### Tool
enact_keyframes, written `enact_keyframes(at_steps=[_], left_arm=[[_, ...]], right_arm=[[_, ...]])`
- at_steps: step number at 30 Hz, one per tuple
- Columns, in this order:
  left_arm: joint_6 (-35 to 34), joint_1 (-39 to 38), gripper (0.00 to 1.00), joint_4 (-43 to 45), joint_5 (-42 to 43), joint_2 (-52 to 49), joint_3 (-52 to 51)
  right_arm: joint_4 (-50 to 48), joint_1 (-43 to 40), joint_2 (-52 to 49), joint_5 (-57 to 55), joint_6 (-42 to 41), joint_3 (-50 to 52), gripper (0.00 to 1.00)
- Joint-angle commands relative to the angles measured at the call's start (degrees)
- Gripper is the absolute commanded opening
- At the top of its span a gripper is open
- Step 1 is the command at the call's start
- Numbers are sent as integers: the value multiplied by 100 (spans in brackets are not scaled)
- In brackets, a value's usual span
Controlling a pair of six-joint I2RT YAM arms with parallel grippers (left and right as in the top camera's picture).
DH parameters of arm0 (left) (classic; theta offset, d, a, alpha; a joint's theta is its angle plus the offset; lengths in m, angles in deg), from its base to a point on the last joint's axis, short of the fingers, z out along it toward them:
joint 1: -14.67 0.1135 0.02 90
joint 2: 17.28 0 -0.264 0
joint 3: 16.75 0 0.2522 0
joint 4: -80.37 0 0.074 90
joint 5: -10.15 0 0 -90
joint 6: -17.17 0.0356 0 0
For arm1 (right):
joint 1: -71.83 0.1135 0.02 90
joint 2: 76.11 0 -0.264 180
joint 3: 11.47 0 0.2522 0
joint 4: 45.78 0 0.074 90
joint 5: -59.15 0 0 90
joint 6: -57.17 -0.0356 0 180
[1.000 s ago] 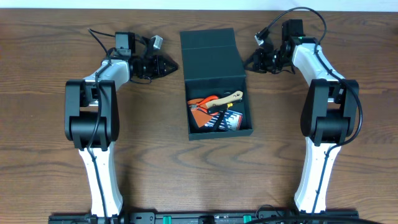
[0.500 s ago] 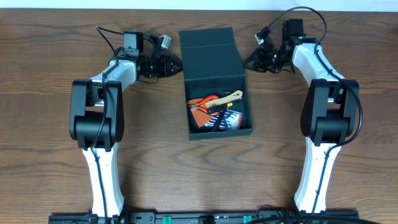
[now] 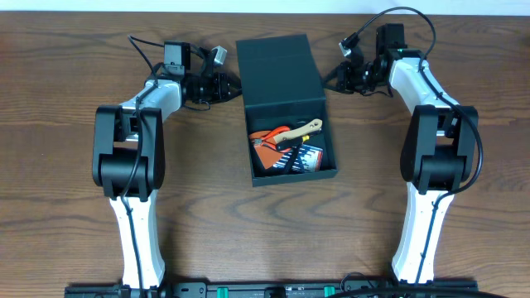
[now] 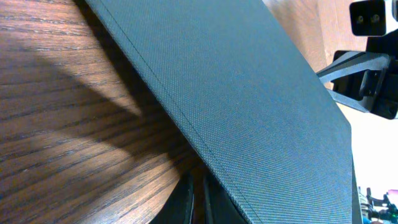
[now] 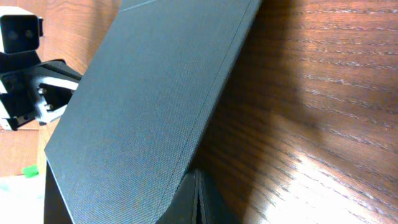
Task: Pack container
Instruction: 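Push the box lid's upper edge forward with both grippers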
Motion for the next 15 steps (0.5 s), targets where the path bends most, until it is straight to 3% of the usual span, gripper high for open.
enact_keyframes(at_steps=[1,15], left_arm=[[-94,9,5,26,229,-48,146],[-468,4,6,20,734,-35,723]], right_arm=[[-15,44,-42,511,116,2,1],[-37,42,-42,1532,732,2,1]])
